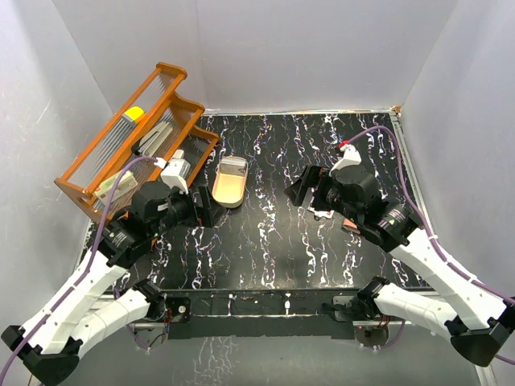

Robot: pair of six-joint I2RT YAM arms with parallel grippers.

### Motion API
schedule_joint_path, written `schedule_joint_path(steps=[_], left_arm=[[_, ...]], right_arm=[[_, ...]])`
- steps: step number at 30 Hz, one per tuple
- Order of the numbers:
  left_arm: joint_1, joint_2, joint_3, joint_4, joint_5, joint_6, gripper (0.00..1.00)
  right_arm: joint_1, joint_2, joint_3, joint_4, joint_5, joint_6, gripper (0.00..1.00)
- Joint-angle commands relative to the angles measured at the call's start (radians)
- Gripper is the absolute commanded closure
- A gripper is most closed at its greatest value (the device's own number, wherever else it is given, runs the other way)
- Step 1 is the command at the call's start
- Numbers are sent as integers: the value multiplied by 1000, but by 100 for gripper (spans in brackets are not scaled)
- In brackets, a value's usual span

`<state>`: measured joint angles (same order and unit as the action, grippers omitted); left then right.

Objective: Put the credit cards into the card holder
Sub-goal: Move the card holder to the center of the board.

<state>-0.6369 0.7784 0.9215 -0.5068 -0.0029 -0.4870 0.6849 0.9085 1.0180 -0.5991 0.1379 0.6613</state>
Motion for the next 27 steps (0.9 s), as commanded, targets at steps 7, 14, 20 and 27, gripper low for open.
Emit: schedule_joint_path(steps=[7, 14, 20, 27], left_arm=[[6, -83, -71, 82, 16, 14, 1], [7, 8, -69, 45, -16, 35, 1], [6, 27, -76, 54, -70, 45, 1], [6, -36, -159, 138, -65, 95, 1]], right_arm=[[-7, 17, -33, 0, 205, 42, 2], [-30, 138, -71, -37, 370, 43, 2], [-276, 219, -133, -23, 313, 11, 2], [-546, 285, -189, 80, 175, -64, 16]])
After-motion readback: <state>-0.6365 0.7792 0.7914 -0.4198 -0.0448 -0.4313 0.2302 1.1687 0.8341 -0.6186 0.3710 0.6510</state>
